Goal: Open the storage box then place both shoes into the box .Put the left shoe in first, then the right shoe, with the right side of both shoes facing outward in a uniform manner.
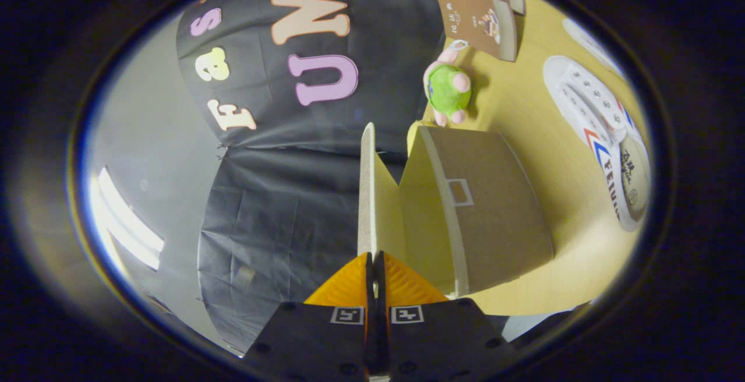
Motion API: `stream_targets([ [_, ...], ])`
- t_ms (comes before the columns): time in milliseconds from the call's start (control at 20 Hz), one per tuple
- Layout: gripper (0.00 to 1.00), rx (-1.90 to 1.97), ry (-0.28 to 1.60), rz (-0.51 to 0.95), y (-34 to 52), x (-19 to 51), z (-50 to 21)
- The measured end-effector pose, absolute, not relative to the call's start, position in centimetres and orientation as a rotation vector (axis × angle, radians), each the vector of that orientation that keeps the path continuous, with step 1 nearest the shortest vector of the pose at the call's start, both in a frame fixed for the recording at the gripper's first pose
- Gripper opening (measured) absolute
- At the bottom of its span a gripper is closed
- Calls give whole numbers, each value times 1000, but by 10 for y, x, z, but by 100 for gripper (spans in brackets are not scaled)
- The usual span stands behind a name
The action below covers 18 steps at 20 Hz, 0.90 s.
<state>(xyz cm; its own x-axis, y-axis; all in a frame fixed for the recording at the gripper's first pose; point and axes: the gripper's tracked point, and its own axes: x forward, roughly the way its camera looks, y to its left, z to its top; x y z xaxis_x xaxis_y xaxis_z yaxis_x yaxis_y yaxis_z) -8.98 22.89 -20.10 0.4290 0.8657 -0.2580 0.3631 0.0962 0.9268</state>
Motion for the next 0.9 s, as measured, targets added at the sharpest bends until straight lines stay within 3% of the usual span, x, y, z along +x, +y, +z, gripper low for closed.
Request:
stream_targets([
  [200,3,1376,1052,530,248,-65,-170],
  [900,3,1020,920,736,378,-53,-87],
])
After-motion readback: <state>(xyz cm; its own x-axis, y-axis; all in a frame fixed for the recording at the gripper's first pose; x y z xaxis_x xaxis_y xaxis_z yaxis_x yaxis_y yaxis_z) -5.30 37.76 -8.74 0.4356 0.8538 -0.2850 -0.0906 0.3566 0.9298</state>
